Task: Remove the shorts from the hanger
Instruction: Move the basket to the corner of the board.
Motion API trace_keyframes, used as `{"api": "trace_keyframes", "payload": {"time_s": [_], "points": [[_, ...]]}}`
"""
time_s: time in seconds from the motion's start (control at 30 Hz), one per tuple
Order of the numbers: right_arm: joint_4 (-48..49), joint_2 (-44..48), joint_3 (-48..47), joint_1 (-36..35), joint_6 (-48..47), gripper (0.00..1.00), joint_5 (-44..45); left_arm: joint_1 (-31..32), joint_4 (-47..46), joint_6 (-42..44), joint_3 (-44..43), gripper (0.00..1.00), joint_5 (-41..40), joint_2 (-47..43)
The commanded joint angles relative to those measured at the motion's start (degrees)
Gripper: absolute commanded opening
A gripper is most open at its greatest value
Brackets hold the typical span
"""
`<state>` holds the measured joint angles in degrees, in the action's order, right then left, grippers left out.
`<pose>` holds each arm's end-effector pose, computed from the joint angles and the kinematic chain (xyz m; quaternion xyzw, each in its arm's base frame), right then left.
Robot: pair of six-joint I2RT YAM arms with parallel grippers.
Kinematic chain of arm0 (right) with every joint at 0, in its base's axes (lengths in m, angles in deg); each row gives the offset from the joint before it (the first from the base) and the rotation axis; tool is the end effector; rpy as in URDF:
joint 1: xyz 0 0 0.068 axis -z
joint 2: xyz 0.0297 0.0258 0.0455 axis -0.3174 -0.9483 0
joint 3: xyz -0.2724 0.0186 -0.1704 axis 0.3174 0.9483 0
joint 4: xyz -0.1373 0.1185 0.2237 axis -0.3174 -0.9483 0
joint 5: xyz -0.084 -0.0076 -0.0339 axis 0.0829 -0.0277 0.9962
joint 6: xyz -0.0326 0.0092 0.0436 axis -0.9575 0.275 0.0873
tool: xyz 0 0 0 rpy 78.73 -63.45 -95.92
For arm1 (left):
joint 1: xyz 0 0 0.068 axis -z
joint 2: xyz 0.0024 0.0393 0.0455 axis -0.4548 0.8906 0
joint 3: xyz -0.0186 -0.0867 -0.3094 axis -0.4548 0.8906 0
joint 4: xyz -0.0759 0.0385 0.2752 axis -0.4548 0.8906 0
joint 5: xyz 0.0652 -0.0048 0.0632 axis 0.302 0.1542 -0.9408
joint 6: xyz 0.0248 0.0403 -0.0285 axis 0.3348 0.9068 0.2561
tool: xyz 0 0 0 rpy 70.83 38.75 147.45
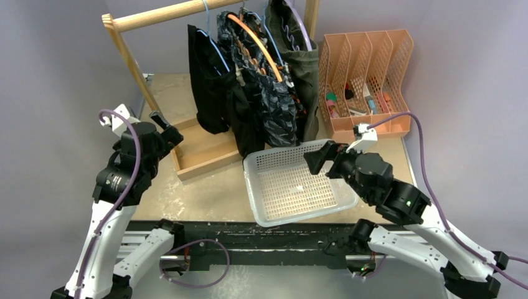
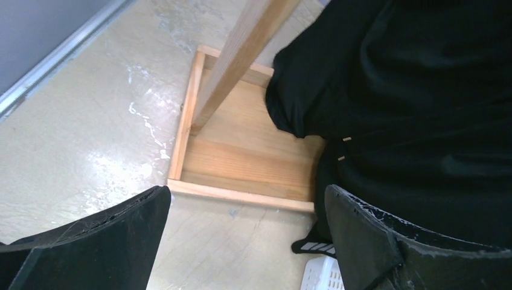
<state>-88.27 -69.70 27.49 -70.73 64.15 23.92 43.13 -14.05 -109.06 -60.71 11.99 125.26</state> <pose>0.0850 0.0825 0.4212 0.0539 0.7606 0.3187 0.5631 0.1190 -0.0153 0.4468 -0.3376 0.7805 -0.0615 0.5225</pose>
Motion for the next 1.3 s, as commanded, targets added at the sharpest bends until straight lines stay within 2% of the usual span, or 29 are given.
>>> {"api": "trace_keyframes", "payload": {"time_s": [0.0,0.07,0.13,0.2,0.3,0.37,0.43,0.5,0.6,0.7,0.8,1.0,1.1,1.2,1.27], "points": [[1.3,-2.1,0.9,0.0,-2.3,0.99,4.9,-0.5,-0.5,-4.0,-1.5,1.00,-6.6,-1.9],[4.3,-3.8,1.2,0.0,-5.2,1.00,4.1,-0.4,-1.9,-6.2,-0.7,1.00,-8.7,-3.1],[4.2,-6.7,0.8,0.1,-4.0,0.99,4.1,-0.4,-4.1,-4.9,0.8,1.00,-6.7,-4.5],[4.1,-10.1,0.7,0.1,-2.1,1.00,1.4,-0.5,-6.8,-3.9,3.5,1.00,-2.3,-6.5],[8.8,-12.6,5.3,0.3,-1.8,1.00,-8.2,-0.5,-16.5,-3.0,10.2,1.00,6.4,-9.1],[8.3,-14.5,8.3,1.3,4.1,1.00,-10.5,-0.5,-19.1,-5.2,13.2,0.99,10.3,-8.4],[10.5,-15.3,11.0,2.9,6.0,1.00,-14.8,-0.5,-20.5,-6.1,15.1,0.98,15.0,-6.4],[13.0,-15.9,12.8,6.6,5.3,1.00,-19.5,-0.5,-22.2,-7.2,17.0,0.98,19.6,-4.3],[15.6,-16.6,15.8,15.0,4.7,1.00,-25.8,-0.5,-26.3,-6.3,19.5,0.97,31.2,-0.1],[18.1,-17.6,17.7,21.3,4.5,0.99,-30.1,-0.4,-24.4,-5.4,18.9,0.97,34.3,3.1],[18.0,-20.6,16.5,22.3,5.9,0.99,-26.2,-0.4,-21.2,-3.7,18.3,0.96,33.1,3.5],[9.5,-26.2,12.3,22.6,14.1,0.99,-1.9,-0.5,-19.9,-2.7,19.2,0.94,29.7,1.8],[6.8,-27.0,9.5,23.0,14.8,0.99,5.0,-0.5,-20.7,-2.4,18.3,0.93,31.9,3.1],[5.9,-26.7,8.5,24.1,13.1,1.00,8.6,-0.4,-20.6,-1.1,17.4,0.93,33.7,4.4],[8.3,-26.6,8.5,29.6,4.9,1.00,1.6,-0.4,-19.9,-0.5,16.8,0.93,33.5,4.7]]}}
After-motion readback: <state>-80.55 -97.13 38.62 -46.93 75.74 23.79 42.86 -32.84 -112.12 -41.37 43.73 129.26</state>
